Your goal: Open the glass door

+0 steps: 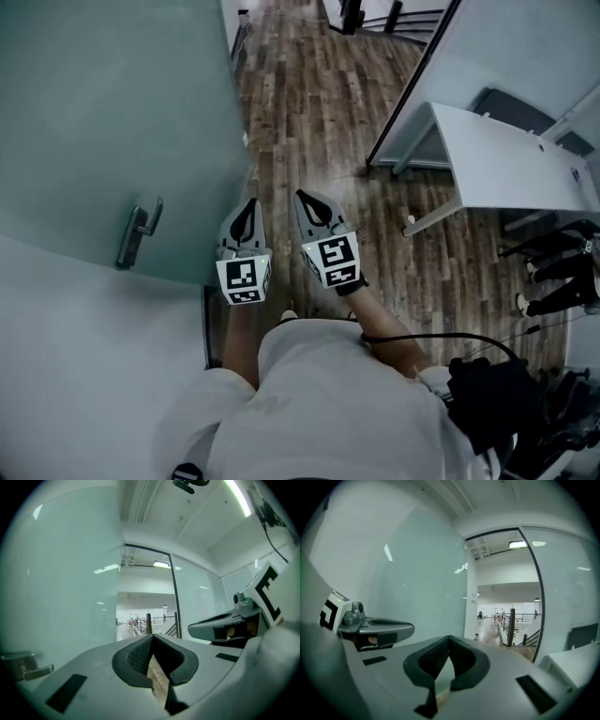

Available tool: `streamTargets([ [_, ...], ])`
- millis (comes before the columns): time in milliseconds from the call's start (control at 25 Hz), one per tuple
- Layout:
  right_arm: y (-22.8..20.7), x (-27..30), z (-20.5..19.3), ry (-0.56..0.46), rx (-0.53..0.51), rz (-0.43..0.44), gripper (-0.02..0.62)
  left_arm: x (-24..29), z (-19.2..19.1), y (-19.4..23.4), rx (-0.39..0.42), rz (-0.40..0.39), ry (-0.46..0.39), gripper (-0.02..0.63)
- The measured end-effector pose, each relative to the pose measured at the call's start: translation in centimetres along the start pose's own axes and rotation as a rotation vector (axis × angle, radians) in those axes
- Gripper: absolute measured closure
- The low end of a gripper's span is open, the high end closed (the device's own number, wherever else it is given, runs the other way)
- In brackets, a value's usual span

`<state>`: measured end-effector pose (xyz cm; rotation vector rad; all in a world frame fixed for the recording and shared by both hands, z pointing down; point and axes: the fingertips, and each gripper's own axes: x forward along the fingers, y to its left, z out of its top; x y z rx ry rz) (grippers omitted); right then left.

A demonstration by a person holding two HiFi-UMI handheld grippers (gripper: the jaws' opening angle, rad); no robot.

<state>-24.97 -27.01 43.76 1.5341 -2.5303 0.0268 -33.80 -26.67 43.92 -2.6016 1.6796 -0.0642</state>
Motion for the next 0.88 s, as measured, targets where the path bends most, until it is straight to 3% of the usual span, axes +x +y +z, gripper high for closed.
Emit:
streamTargets([
  [120, -5.8, -3.9, -0.1, -0.036, 0.033, -0.089, 0.594, 2.3, 3.0, -4.7, 0.045, -0.037, -0.055, 0.603],
  [240, -11.7, -7.8, -0.4, -0.073, 0.082, -0.160, 0.594, 4.8, 4.6, -10.2, 0.020, -0.099, -0.110, 0.603],
  [440, -19.7, -15.1, -1.4, -0.089, 0.118, -0.291, 0.594, 6.2, 5.5, -20.5, 0.069, -0.221, -0.076, 0.602],
  [640, -23.8, -19.1, -2.9, -0.093, 0.147, -0.389, 0.594, 6.9, 6.7, -25.2, 0.102, -0.278, -0.086, 0.601],
  [880, -26.4, -21.0, -3.9, -0.066, 0.153, -0.423, 0.594, 6.3, 10.1, -28.1, 0.047, -0.306, -0.146, 0.601],
])
